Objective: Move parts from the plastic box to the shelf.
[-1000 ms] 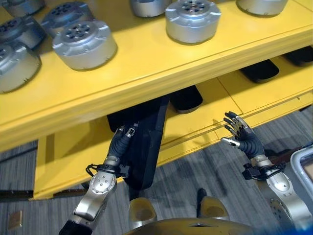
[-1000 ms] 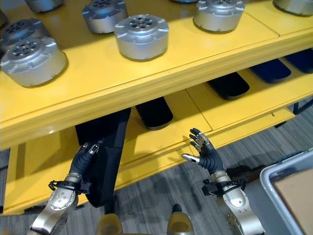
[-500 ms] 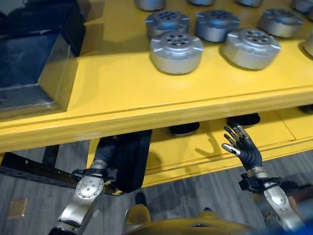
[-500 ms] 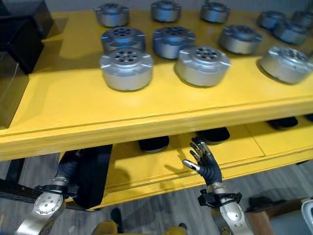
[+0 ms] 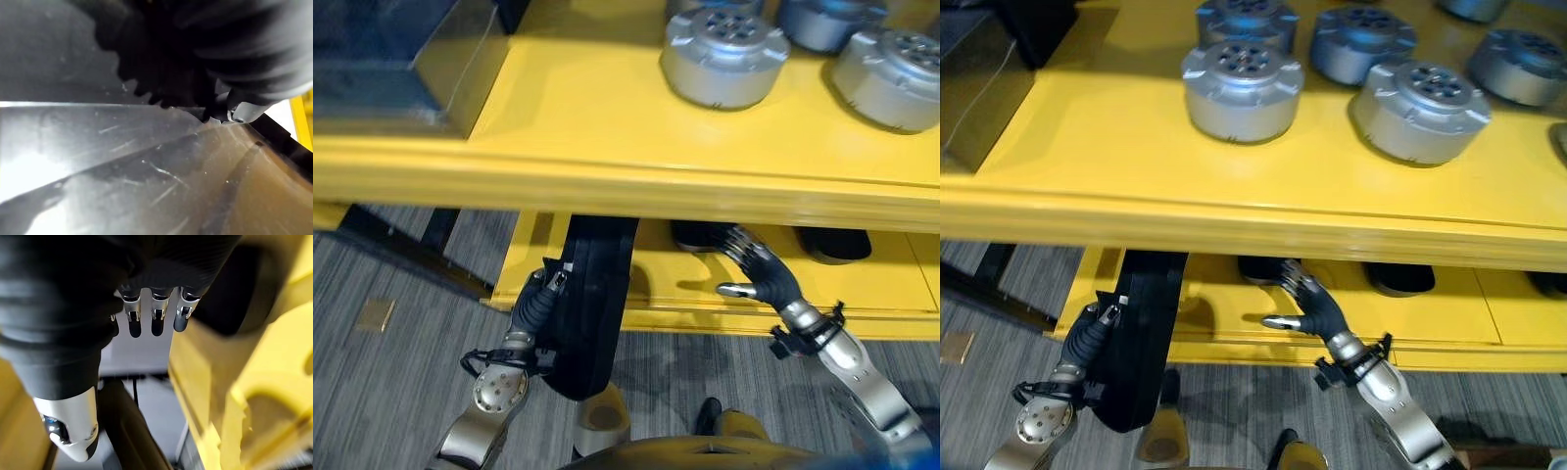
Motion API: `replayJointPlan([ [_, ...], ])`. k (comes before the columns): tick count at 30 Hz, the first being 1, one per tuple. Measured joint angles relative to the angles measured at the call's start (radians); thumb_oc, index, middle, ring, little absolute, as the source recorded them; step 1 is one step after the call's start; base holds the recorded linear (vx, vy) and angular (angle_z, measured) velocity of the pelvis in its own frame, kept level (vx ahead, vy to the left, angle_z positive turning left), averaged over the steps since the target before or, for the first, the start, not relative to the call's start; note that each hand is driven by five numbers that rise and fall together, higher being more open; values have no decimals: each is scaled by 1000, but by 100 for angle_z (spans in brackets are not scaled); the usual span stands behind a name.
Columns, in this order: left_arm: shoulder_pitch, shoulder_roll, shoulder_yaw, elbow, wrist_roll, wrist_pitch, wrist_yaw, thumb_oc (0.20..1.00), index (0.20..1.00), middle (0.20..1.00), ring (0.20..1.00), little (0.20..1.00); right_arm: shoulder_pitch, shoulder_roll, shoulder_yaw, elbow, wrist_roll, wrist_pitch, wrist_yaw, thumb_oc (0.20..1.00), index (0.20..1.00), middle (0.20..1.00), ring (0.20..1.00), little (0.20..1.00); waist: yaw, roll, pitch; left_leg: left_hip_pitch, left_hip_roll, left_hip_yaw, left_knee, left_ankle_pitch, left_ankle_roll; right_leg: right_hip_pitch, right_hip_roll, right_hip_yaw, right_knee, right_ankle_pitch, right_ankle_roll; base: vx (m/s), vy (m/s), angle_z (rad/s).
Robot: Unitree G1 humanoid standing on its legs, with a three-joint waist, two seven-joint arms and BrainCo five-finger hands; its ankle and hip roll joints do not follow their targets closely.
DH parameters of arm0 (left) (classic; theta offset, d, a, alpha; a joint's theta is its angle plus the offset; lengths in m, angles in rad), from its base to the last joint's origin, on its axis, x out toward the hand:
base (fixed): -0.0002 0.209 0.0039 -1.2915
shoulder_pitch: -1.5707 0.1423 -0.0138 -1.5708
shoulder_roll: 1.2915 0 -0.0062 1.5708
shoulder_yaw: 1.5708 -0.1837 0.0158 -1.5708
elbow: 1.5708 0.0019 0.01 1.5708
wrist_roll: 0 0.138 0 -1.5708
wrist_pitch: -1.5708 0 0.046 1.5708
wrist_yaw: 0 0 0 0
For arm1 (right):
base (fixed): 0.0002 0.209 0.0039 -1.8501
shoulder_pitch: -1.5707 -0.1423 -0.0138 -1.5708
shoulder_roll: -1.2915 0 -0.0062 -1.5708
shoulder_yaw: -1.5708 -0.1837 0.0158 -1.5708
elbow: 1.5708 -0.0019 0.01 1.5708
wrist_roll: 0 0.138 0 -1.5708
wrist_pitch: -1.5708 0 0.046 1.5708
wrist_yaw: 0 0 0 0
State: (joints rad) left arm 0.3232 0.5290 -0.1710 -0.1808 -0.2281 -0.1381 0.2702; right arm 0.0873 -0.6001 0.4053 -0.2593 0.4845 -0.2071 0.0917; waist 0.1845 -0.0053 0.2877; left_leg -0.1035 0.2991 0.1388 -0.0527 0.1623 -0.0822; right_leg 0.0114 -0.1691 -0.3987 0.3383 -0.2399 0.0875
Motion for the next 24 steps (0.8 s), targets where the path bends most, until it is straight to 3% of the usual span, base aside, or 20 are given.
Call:
replayJointPlan([
  [1, 18, -4, 16, 12, -1, 0, -3, 200, 200, 200, 200, 200, 11, 2, 3, 2, 0, 2, -13, 1000, 1000, 1000, 1000, 1000, 4, -7, 10, 3, 2, 53, 4, -54, 78, 33, -6, -40, 9, -10, -5, 16, -42, 99],
  [2, 7, -8, 14, 49, -1, 2, -8, 200, 200, 200, 200, 200, 30, 9, 2, 7, 0, 8, -28, 1000, 1000, 1000, 1000, 1000, -11, -21, 18, 25, 0, 126, 10, -100, 124, 74, -31, -88, -12, -12, -18, -74, 35, 70],
  [3, 28, -9, 13, 73, -1, 3, -11, 200, 200, 200, 200, 200, 30, 7, -6, 10, 1, 16, -42, 1000, 1000, 1000, 1000, 1000, -8, -45, 18, 30, -22, 154, 214, -137, 81, 88, -75, -84, -19, -7, -21, -90, 114, 44],
  [4, 28, -10, 12, 73, 2, 1, -24, 200, 200, 200, 200, 200, 38, 2, -27, 0, 3, 15, -56, 1000, 1000, 1000, 1000, 1000, -37, -24, 7, 52, -44, 166, 264, -164, 46, 108, -70, -81, -29, 5, -2, -56, 161, 6],
  [5, -11, -15, 12, 76, 2, -5, -23, 200, 200, 200, 200, 200, 80, 4, -58, -1, 14, 17, -55, 1000, 1000, 1000, 1000, 1000, -67, -43, 9, 53, -76, 173, 241, -159, 23, 94, -94, -81, -44, 23, 4, -10, 234, 9],
  [7, -36, -7, 12, 79, 3, -2, -23, 200, 200, 200, 200, 200, 122, 20, -95, 0, 25, 17, -56, 1000, 1000, 1000, 1000, 1000, -89, -51, 6, 51, -103, 184, 221, -157, 4, 120, -100, -77, -113, 85, 34, 42, 196, 9],
  [10, -107, -1, -6, 91, 11, -2, 20, 200, 200, 200, 200, 200, 132, 67, -101, 1, 11, 5, -60, 1000, 1000, 1000, 1000, 1000, -97, -54, 4, 60, -144, 164, 186, -145, 28, 135, -118, -57, -135, 141, 30, 16, 180, 30],
  [13, -99, 13, -2, 90, 10, -2, 21, 200, 200, 200, 200, 200, 111, 74, -101, 0, -17, -19, -71, 1000, 1000, 1000, 1000, 1000, -89, -58, 1, 64, -153, 153, 149, -117, 38, 139, -114, -40, -169, 127, 42, -24, 103, 17],
  [14, -87, 14, -4, 90, 11, -1, 20, 200, 200, 200, 200, 200, 105, 70, -103, 0, -22, -23, -74, 1000, 1000, 1000, 1000, 1000, -81, -64, -2, 58, -163, 154, 138, -101, 34, 143, -110, -29, -203, 122, 62, 3, 97, 4],
  [16, -62, 6, -26, 90, 16, 0, 18, 200, 200, 200, 200, 200, 82, 64, -109, 2, -49, -43, -72, 1000, 1000, 1000, 1000, 1000, -91, -35, 3, 58, -138, 152, 107, -72, 28, 145, -79, -32, -212, 129, 68, 52, 105, 5],
  [18, -64, 5, -41, 90, 35, 0, 19, 200, 200, 200, 200, 200, 83, 28, -111, -8, -75, -56, -51, 1000, 1000, 1000, 1000, 1000, -94, -31, 2, 70, -127, 153, 87, -65, 15, 143, -65, -28, -216, 118, 55, 77, 64, -2],
  [23, -66, 9, -35, 65, 47, -2, 19, 200, 200, 200, 200, 200, 103, -13, -128, -78, -119, -76, -36, 1000, 1000, 1000, 1000, 1000, -103, -58, -13, 86, -125, 149, 68, -49, 17, 154, -55, -14, -213, 122, 60, 28, -8, -1],
  [24, -84, 13, -36, 62, 57, -1, 19, 200, 200, 200, 200, 200, 104, -14, -127, -99, -163, -86, -39, 1000, 1000, 1000, 1000, 1000, -117, -71, -18, 83, -131, 128, 59, -36, 14, 154, -50, 24, -207, 115, 53, 34, -56, 30],
])
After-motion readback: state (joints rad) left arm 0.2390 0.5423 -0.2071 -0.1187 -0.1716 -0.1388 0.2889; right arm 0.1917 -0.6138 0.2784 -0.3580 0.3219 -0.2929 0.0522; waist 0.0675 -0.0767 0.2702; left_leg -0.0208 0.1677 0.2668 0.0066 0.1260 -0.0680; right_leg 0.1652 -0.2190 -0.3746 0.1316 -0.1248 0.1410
